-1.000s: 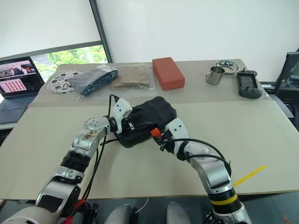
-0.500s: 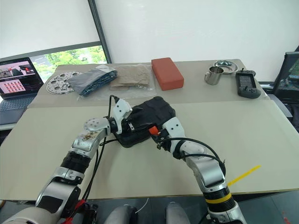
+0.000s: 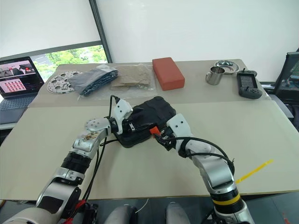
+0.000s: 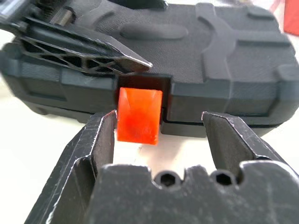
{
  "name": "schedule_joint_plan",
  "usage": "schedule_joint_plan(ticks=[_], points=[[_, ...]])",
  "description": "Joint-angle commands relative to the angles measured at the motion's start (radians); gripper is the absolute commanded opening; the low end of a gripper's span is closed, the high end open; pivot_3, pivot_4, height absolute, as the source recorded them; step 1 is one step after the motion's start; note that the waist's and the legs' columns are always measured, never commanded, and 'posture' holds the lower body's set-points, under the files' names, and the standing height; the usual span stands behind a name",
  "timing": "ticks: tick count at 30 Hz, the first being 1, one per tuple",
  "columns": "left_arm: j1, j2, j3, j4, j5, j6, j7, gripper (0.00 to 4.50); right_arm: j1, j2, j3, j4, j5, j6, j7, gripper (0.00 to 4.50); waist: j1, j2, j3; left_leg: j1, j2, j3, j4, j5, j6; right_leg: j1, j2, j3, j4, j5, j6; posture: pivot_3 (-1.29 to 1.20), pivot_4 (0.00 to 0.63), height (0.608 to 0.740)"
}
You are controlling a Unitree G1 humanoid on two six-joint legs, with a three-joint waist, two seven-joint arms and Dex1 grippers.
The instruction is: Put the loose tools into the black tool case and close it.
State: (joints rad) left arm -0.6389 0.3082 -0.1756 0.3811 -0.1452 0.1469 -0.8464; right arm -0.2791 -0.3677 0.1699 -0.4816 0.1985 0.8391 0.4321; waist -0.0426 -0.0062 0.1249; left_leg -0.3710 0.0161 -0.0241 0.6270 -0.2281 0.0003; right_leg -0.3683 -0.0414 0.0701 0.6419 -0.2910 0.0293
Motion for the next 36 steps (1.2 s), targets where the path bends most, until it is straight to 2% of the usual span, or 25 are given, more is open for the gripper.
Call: schedule_joint_plan(ticks=[1,3,4,5,36], points=[[0.031,-0.002,-0.028,0.052,0.035,0.014,-0.004,4.5,0.003,0.008,-0.012,-0.064,0.024,0.028,-0.01,2.89,0.0,0.0,0.0,0.0,0.0,0.0,0.0,0.0,0.0,0.0,0.0,0.0,0.0,0.0,0.0,0.0,0.15,0.707],[0.031,-0.005,-0.032,0.053,0.036,0.014,-0.007,4.5,0.006,0.011,0.007,-0.051,0.014,0.02,-0.019,2.38,0.0,0.0,0.0,0.0,0.0,0.0,0.0,0.0,0.0,0.0,0.0,0.0,0.0,0.0,0.0,0.0,0.15,0.707],[0.031,-0.005,-0.033,0.053,0.036,0.014,-0.007,4.5,0.005,0.014,0.012,-0.043,0.011,0.016,-0.022,1.91,0.001,0.0,0.0,0.0,0.0,0.0,0.0,0.0,0.0,0.0,0.0,0.0,0.0,0.0,0.0,0.0,0.15,0.707],[0.031,-0.006,-0.033,0.053,0.036,0.014,-0.007,4.5,0.003,0.018,0.016,-0.036,0.01,0.014,-0.026,1.65,0.001,0.0,0.0,0.0,0.0,0.0,0.0,0.0,0.0,0.0,0.0,0.0,0.0,0.0,0.0,0.0,0.15,0.707],[0.041,0.011,-0.027,0.039,0.036,0.018,-0.007,4.5,-0.079,0.075,0.076,0.149,-0.063,-0.108,-0.038,1.65,-0.004,0.0,0.0,0.0,0.0,0.0,-0.001,0.0,0.0,0.0,0.0,0.0,-0.001,0.0,0.0,0.0,0.15,0.707]])
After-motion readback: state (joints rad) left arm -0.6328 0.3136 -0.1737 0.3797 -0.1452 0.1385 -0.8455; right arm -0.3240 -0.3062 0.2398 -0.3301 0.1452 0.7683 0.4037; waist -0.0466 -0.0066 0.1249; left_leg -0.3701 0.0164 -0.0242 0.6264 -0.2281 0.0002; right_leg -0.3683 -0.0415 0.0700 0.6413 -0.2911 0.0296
